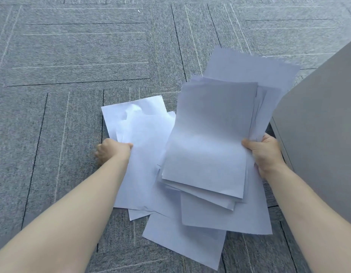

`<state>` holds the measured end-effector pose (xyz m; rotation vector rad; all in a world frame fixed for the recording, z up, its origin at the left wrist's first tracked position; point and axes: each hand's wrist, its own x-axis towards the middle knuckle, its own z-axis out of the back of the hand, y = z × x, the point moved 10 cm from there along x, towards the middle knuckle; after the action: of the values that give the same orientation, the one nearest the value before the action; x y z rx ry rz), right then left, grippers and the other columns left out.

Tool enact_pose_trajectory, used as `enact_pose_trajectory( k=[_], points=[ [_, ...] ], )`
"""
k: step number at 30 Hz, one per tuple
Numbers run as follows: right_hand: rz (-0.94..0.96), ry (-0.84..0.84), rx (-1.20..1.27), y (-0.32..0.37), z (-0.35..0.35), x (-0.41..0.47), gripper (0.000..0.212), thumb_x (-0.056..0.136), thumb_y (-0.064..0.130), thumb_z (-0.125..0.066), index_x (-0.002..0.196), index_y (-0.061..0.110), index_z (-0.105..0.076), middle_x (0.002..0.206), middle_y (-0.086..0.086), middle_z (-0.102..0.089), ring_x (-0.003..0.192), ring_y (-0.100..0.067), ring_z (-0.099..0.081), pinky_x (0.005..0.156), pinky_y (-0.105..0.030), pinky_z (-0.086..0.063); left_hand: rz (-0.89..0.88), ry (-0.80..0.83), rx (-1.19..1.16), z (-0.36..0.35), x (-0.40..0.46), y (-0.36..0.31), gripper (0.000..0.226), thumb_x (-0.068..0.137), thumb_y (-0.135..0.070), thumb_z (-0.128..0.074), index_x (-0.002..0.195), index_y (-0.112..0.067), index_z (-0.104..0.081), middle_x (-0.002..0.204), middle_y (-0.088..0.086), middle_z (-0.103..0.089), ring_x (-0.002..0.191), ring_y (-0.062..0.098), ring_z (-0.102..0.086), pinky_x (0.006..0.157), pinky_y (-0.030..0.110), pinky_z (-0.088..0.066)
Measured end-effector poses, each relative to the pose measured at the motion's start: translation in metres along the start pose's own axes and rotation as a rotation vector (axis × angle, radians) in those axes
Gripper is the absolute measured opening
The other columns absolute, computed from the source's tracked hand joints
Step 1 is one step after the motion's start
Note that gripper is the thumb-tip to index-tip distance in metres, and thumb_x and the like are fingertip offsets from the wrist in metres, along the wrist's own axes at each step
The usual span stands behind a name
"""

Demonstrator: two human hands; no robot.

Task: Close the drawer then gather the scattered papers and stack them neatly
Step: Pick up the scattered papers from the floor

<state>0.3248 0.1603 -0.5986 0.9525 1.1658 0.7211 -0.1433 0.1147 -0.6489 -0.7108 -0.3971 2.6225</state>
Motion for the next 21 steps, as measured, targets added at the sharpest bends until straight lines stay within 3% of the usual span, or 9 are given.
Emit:
enact_pose_trajectory(
  k=[4, 7, 10, 13, 16, 19, 21],
  points=[
    [0.004, 0.000, 0.009, 0.003, -0.001, 0.000, 0.029, 0.085, -0.011, -0.061, 0.088, 0.017, -0.069, 0.075, 0.009, -0.077, 0.071, -0.012, -0.072, 0.073, -0.031, -0.060, -0.018, -0.019, -0.149, 0.004, -0.009, -0.001, 0.070, 0.064, -0.019, -0.084, 0.118, -0.007, -0.041, 0.124, 0.016, -0.057, 0.115, 0.038, -0.053, 0.088, 0.046, -0.044],
    [0.011, -0.008, 0.033, 0.008, 0.003, -0.001, 0.030, 0.085, -0.011, -0.060, 0.088, 0.018, -0.069, 0.075, 0.009, -0.077, 0.070, -0.011, -0.073, 0.071, -0.031, -0.061, -0.002, 0.017, -0.270, -0.001, -0.009, 0.005, 0.066, 0.064, -0.013, -0.083, 0.119, -0.005, -0.047, 0.123, 0.015, -0.060, 0.108, 0.036, -0.060, 0.088, 0.041, -0.049],
    [0.010, -0.036, 0.082, 0.016, 0.009, -0.002, 0.028, 0.086, -0.010, -0.060, 0.088, 0.017, -0.067, 0.071, 0.009, -0.076, 0.065, -0.010, -0.073, 0.066, -0.031, -0.062, -0.069, 0.235, -0.330, -0.024, -0.014, 0.002, 0.048, 0.062, -0.018, -0.083, 0.104, -0.004, -0.064, 0.105, 0.011, -0.071, 0.090, 0.030, -0.068, 0.084, 0.042, -0.055],
    [0.013, -0.057, 0.129, 0.022, 0.014, -0.002, 0.025, 0.086, -0.010, -0.060, 0.090, 0.014, -0.065, 0.067, 0.009, -0.075, 0.061, -0.009, -0.071, 0.062, -0.030, -0.061, -0.114, 0.590, -0.441, -0.050, -0.044, -0.001, 0.040, 0.069, -0.013, -0.081, 0.105, -0.001, -0.068, 0.102, 0.012, -0.073, 0.090, 0.028, -0.069, 0.089, 0.044, -0.054],
    [0.026, -0.055, 0.155, 0.026, 0.016, -0.004, 0.025, 0.086, -0.011, -0.059, 0.092, 0.013, -0.064, 0.066, 0.009, -0.074, 0.060, -0.009, -0.070, 0.062, -0.029, -0.061, -0.225, 0.793, -0.314, -0.059, -0.083, 0.002, 0.039, 0.062, -0.017, -0.079, 0.098, -0.005, -0.070, 0.095, 0.012, -0.074, 0.087, 0.025, -0.069, 0.084, 0.039, -0.055],
    [0.023, -0.033, 0.144, 0.025, 0.013, -0.006, 0.025, 0.085, -0.011, -0.059, 0.094, 0.012, -0.065, 0.068, 0.008, -0.075, 0.063, -0.010, -0.071, 0.066, -0.031, -0.060, -0.342, 0.714, -0.175, -0.057, -0.102, 0.004, 0.020, 0.056, -0.024, -0.063, 0.072, -0.013, -0.069, 0.079, 0.008, -0.072, 0.077, 0.023, -0.066, 0.066, 0.030, -0.051],
    [0.024, -0.024, 0.130, 0.023, 0.013, -0.006, 0.026, 0.084, -0.011, -0.061, 0.095, 0.011, -0.066, 0.073, 0.005, -0.076, 0.068, -0.015, -0.071, 0.075, -0.038, -0.060, -0.411, 0.626, -0.032, -0.055, -0.113, 0.006, 0.011, 0.064, -0.026, -0.060, 0.059, -0.015, -0.060, 0.072, 0.009, -0.067, 0.073, 0.027, -0.063, 0.060, 0.030, -0.045]
  ],
)
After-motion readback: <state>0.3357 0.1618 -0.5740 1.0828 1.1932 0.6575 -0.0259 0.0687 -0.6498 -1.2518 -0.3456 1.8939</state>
